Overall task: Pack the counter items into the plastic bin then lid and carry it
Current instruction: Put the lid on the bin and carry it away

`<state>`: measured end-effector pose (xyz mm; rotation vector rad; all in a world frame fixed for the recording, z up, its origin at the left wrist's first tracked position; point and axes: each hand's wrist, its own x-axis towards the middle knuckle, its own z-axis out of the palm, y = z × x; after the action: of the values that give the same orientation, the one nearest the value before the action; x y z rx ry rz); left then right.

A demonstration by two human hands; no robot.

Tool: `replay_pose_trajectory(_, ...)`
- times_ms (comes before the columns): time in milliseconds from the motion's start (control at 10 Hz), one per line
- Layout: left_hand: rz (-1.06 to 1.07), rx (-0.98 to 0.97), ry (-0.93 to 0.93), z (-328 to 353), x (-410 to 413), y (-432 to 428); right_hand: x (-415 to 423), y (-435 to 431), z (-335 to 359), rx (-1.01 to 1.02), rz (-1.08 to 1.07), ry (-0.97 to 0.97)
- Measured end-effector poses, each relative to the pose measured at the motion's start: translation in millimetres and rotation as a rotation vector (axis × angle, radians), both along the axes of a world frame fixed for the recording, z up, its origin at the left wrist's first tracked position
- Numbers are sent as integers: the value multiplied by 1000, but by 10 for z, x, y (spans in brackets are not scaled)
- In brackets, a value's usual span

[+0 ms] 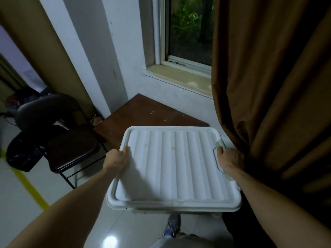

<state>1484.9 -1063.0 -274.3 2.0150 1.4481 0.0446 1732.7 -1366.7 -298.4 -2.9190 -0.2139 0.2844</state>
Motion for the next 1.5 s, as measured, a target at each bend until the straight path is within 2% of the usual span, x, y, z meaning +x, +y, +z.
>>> replay_pose_trajectory(200, 82, -67, -73, 14, 467, 470, 594, 609, -146, 0, 5, 26)
replay_pose_trajectory(500, -31, 77, 84, -5, 1003, 1102, 1124, 1238, -197, 9, 11, 47)
replay_pose_trajectory(700, -90, 9, 78, -38, 1354, 1655, 1301, 1572, -349, 9, -56, 70)
replay_pose_trajectory(1000, -246, -35, 134, -221, 2010, 2588, 1212, 2025, -457, 14, -250, 124)
replay_pose_trajectory(1200, -331, -63, 128, -248, 2489, 3044, 1106, 2261, -476, 103, -400, 130)
replay_pose_trajectory(1300, -480, -33, 181, -209, 2647, 3133, 1084, 2348, -500, 164, -465, 122)
replay_pose_trajectory(1500, -486, -77, 143, -348, 2956, 3361, 1146, 2473, -472, 191, -554, 114)
